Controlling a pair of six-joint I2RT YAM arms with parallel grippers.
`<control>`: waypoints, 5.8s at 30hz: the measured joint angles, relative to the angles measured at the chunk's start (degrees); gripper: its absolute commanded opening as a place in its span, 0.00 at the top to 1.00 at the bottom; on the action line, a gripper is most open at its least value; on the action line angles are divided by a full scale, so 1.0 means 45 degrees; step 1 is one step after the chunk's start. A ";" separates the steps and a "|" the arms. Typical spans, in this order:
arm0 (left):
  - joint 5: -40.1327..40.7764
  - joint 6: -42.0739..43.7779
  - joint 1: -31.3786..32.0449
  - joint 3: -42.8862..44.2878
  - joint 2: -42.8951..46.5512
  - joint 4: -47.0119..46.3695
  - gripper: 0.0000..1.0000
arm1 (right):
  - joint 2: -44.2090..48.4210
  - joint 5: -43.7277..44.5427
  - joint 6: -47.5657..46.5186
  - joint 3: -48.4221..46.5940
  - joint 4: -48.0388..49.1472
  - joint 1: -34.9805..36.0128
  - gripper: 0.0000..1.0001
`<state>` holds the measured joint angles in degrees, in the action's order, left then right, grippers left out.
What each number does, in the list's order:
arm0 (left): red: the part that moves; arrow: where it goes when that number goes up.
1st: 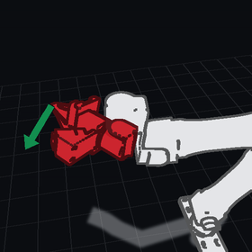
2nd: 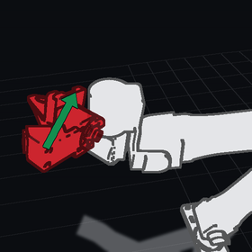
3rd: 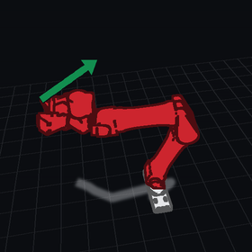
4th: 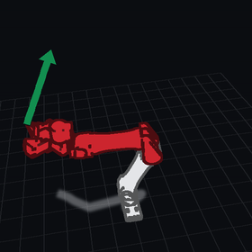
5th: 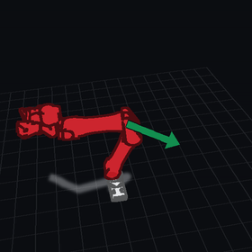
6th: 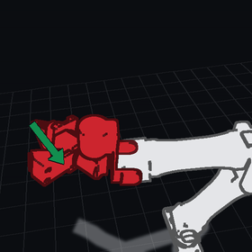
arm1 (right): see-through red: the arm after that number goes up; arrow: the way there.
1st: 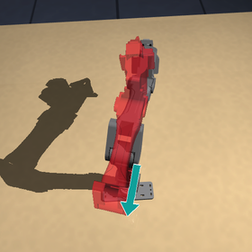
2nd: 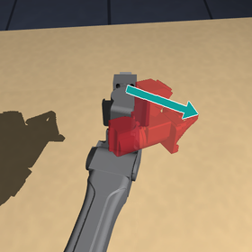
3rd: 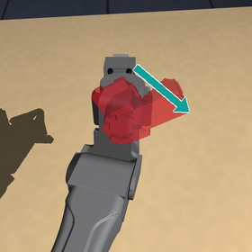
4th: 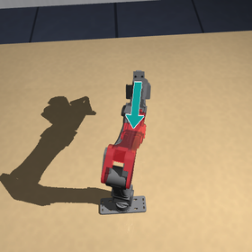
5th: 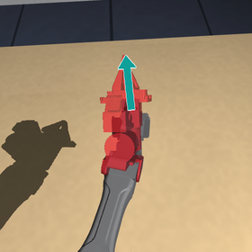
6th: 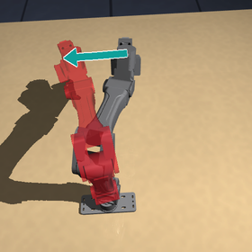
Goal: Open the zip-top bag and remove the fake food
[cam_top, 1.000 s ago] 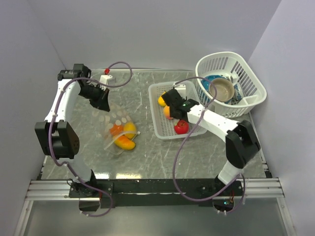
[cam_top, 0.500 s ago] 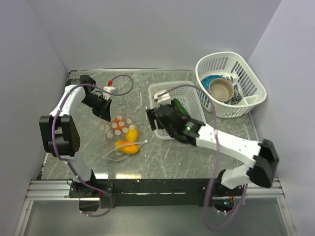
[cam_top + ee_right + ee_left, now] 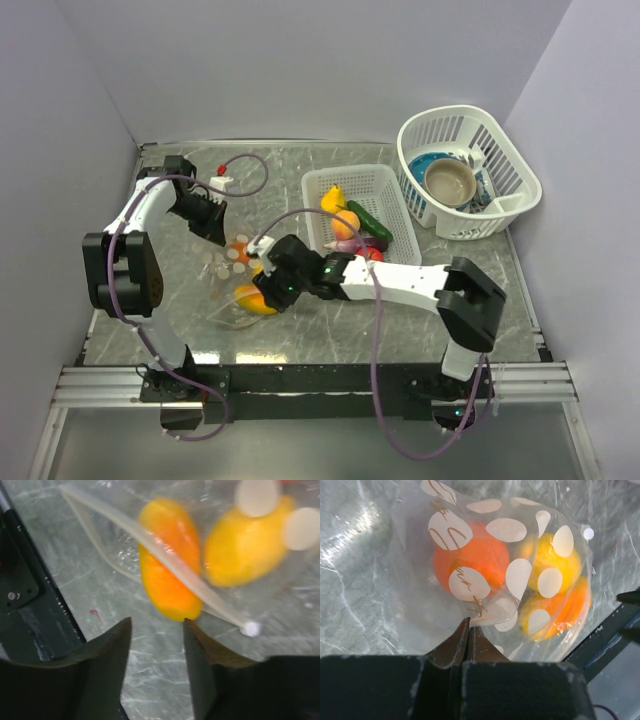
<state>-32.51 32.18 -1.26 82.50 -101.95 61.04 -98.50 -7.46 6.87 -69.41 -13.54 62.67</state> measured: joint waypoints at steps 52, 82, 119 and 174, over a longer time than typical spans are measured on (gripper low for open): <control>0.0107 -0.0695 0.0136 0.0267 -0.0262 -0.0709 0.99 | -0.4813 -0.0233 -0.0073 -0.4027 -0.0874 0.0374 0.42; 0.1545 -0.2603 -0.0418 0.0262 -0.0928 -0.2443 0.99 | 0.2331 0.1749 0.1229 0.2720 0.0743 -0.1530 0.54; -0.0860 -0.1982 -0.0491 0.1564 0.0238 -0.0083 0.99 | 0.4022 0.5382 0.2079 0.2059 0.0189 -0.1117 0.96; 0.0277 -0.1069 0.0155 0.0515 0.0005 0.0568 0.01 | -0.3565 0.4318 0.3711 0.0772 0.5906 -0.1268 0.15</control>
<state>-31.27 27.38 -0.56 84.82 -101.93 63.59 -114.54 11.97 23.57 -65.93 13.04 56.97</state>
